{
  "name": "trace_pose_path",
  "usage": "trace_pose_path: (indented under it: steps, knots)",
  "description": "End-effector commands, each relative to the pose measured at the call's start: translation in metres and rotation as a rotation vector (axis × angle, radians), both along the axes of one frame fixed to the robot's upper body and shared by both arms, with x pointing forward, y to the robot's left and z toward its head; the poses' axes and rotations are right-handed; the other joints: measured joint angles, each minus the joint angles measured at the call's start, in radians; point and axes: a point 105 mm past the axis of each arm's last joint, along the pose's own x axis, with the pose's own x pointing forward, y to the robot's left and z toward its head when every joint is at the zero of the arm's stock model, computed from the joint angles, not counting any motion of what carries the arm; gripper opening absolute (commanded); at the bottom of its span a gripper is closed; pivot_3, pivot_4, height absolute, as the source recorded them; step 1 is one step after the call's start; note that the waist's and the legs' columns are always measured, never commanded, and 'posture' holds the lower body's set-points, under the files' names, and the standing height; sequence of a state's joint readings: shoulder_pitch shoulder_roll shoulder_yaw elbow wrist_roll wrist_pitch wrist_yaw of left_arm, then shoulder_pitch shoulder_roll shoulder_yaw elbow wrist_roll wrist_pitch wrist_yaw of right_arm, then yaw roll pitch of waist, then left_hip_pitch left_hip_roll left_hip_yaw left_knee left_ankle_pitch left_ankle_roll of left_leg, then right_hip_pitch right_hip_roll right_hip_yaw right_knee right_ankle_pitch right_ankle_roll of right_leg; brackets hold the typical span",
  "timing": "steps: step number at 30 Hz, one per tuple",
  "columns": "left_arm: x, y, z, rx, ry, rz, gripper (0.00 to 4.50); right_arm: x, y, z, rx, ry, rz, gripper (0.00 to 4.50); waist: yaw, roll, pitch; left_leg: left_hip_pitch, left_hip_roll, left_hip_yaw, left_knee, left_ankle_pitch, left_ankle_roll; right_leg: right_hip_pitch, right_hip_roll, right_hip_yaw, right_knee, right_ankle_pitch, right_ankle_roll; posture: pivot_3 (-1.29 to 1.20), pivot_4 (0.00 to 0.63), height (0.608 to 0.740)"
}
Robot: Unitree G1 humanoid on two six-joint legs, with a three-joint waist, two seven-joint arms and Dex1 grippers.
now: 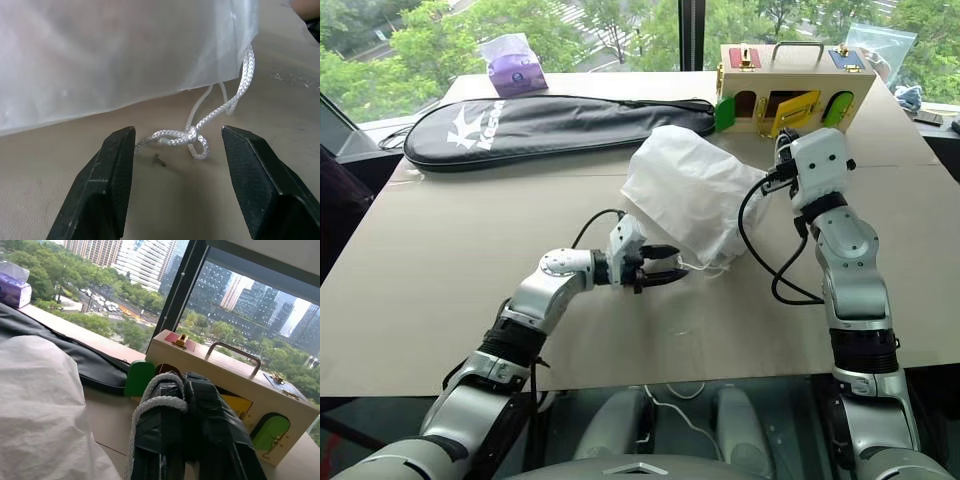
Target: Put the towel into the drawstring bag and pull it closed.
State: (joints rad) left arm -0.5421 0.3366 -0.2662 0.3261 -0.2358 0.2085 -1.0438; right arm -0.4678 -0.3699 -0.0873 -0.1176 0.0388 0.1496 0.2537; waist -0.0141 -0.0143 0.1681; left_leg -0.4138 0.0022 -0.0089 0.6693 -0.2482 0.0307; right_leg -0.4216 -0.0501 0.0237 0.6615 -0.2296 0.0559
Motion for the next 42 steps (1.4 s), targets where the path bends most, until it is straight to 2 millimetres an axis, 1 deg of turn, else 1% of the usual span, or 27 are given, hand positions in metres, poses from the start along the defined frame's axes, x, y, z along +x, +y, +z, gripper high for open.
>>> trace_pose_path:
  steps: [1,4,5,6,8,9,10,11,14,15,17,18,20,21,23,24,26,28,30,32,36,38,42]
  knots:
    - [-0.001,-0.011,0.008,-0.016,-0.048,-0.041,2.78,-0.007,0.000,0.019,0.006,-0.074,0.000,0.00,0.000,0.000,0.000,0.000,0.000,0.000,0.000,0.000,0.000,0.000,0.000,0.000,0.000,0.000,0.000,0.00,0.150,0.740]
    - [-0.001,-0.011,0.008,-0.027,-0.055,-0.037,2.78,-0.008,0.000,0.018,0.009,-0.074,-0.002,0.00,-0.001,0.000,0.000,0.000,0.000,0.000,0.000,0.000,0.000,0.000,0.000,0.000,0.000,0.000,0.000,0.00,0.150,0.740]
    - [-0.001,-0.012,0.008,-0.028,-0.057,-0.036,2.27,-0.008,0.000,0.018,0.009,-0.073,-0.002,0.00,-0.001,0.000,0.000,0.000,0.000,0.000,0.000,0.000,0.000,0.000,0.000,0.000,0.000,0.000,0.000,0.00,0.150,0.740]
    - [-0.001,-0.012,0.008,-0.029,-0.059,-0.035,2.08,-0.008,0.000,0.018,0.010,-0.073,-0.003,0.00,-0.001,0.000,0.000,0.000,0.000,0.000,0.000,0.000,0.000,0.000,0.000,0.000,0.000,0.000,0.000,0.00,0.150,0.740]
    - [-0.001,-0.012,0.007,-0.028,-0.067,-0.032,1.05,-0.008,0.000,0.017,0.011,-0.071,-0.003,0.00,-0.001,0.000,0.000,0.000,0.000,-0.001,0.000,0.000,0.000,0.000,0.000,0.000,0.000,0.000,0.000,0.00,0.150,0.740]
    - [-0.001,-0.012,0.007,-0.028,-0.073,-0.030,0.76,-0.008,0.000,0.017,0.012,-0.071,-0.004,0.00,-0.001,0.000,0.000,0.000,0.000,-0.001,0.000,0.000,0.000,0.000,0.000,0.000,0.000,0.000,0.000,0.00,0.150,0.740]
    - [-0.001,-0.012,0.007,-0.027,-0.083,-0.029,0.23,-0.008,0.000,0.017,0.014,-0.070,-0.004,0.00,-0.001,0.000,0.000,0.000,0.000,0.000,0.000,0.000,0.000,0.000,0.000,0.000,0.000,0.000,0.000,0.00,0.150,0.740]
    - [0.000,-0.011,0.008,-0.027,-0.095,-0.025,0.01,-0.007,0.000,0.017,0.015,-0.070,-0.004,0.00,-0.001,0.000,0.000,0.000,0.000,0.000,0.000,0.000,0.000,0.000,0.000,0.000,0.000,0.000,0.000,0.00,0.150,0.740]
    - [0.002,-0.008,0.016,-0.055,-0.145,0.006,0.01,-0.007,-0.001,0.017,0.017,-0.070,-0.006,0.00,-0.001,0.000,0.000,0.000,0.000,0.000,0.000,0.000,0.000,0.000,0.000,0.000,0.000,0.000,0.000,0.00,0.150,0.740]
    - [0.004,-0.006,0.022,-0.077,-0.171,0.027,0.01,-0.007,-0.001,0.017,0.018,-0.071,-0.008,0.00,-0.001,0.000,0.000,0.000,0.001,0.000,0.000,0.000,0.000,0.000,0.000,0.000,0.000,0.000,0.000,0.00,0.150,0.740]
    - [0.010,0.000,0.045,-0.157,-0.243,0.099,0.01,-0.007,-0.006,0.017,0.023,-0.073,-0.025,0.00,-0.001,0.000,0.000,0.000,0.001,-0.001,0.000,0.000,0.000,0.000,0.000,0.000,0.000,0.000,0.000,0.00,0.150,0.740]
    - [0.014,0.008,0.061,-0.202,-0.286,0.163,0.01,-0.007,-0.013,0.018,0.033,-0.076,-0.053,0.00,-0.001,0.000,0.000,0.000,0.001,-0.001,0.000,0.000,0.000,0.000,0.000,0.000,0.000,0.000,0.000,0.00,0.150,0.740]
    - [0.018,0.022,0.082,-0.246,-0.358,0.257,0.01,-0.007,-0.033,0.018,0.057,-0.078,-0.140,0.00,0.000,0.000,0.000,0.000,0.002,-0.001,0.000,0.000,0.000,0.000,0.000,-0.001,0.000,0.000,0.000,0.00,0.150,0.740]
    - [0.018,0.026,0.088,-0.247,-0.388,0.285,0.01,-0.007,-0.043,0.017,0.067,-0.078,-0.179,0.00,0.001,0.000,0.000,0.000,0.002,-0.001,0.000,0.000,0.000,0.000,0.000,-0.001,0.000,0.000,0.000,0.00,0.150,0.740]
    - [0.024,0.043,0.099,-0.222,-0.467,0.393,0.01,-0.007,-0.067,0.017,0.094,-0.080,-0.281,0.00,0.002,0.000,0.000,0.000,0.001,-0.001,0.000,0.000,0.000,0.000,0.000,0.000,0.000,0.000,0.000,0.00,0.150,0.740]
    - [0.028,0.051,0.104,-0.213,-0.493,0.442,0.01,-0.008,-0.075,0.017,0.098,-0.084,-0.318,0.00,0.002,0.000,0.000,0.000,0.001,-0.001,0.000,0.000,0.000,0.000,0.000,0.000,0.000,0.000,0.000,0.00,0.150,0.740]
    - [0.034,0.063,0.107,-0.206,-0.508,0.533,0.01,-0.009,-0.086,0.018,0.105,-0.089,-0.373,0.00,0.002,0.000,0.000,0.000,0.001,-0.001,0.000,0.000,0.000,0.000,0.000,0.000,0.000,0.000,0.000,0.00,0.150,0.740]
    - [0.043,0.082,0.105,-0.169,-0.521,0.664,0.01,-0.011,-0.101,0.018,0.149,-0.089,-0.433,0.00,0.001,0.000,0.000,0.000,0.001,-0.001,0.000,0.000,0.000,0.000,0.000,0.000,0.000,0.000,0.000,0.00,0.150,0.740]
    - [0.052,0.101,0.100,-0.149,-0.505,0.798,0.01,-0.012,-0.111,0.018,0.172,-0.086,-0.478,0.00,0.000,0.000,0.000,0.000,0.001,-0.001,0.000,0.000,0.000,0.000,0.000,0.000,0.000,0.000,0.000,0.00,0.150,0.740]
    - [0.057,0.114,0.096,-0.133,-0.486,0.888,0.01,-0.012,-0.115,0.017,0.180,-0.084,-0.501,0.00,0.000,0.000,0.000,0.000,0.001,-0.001,0.000,0.000,0.000,0.000,0.000,0.000,0.001,0.000,0.000,0.00,0.150,0.740]
    - [0.063,0.135,0.091,-0.100,-0.459,1.014,0.01,-0.013,-0.118,0.016,0.181,-0.078,-0.523,0.00,0.000,0.000,0.000,0.000,0.001,-0.001,0.000,0.000,0.000,0.000,0.000,0.000,0.001,0.000,0.000,0.00,0.150,0.740]
    - [0.065,0.142,0.091,-0.093,-0.455,1.054,0.01,-0.014,-0.120,0.016,0.182,-0.077,-0.530,0.00,0.000,0.000,0.000,0.000,0.001,-0.001,0.000,0.000,0.000,0.000,0.000,0.000,0.000,0.000,0.000,0.00,0.150,0.740]
    - [0.070,0.171,0.096,-0.064,-0.465,1.218,0.01,-0.015,-0.126,0.015,0.183,-0.075,-0.562,0.00,0.000,0.000,0.000,0.000,0.001,-0.001,0.000,0.000,0.000,0.000,0.000,0.000,0.001,0.000,0.000,0.00,0.150,0.740]
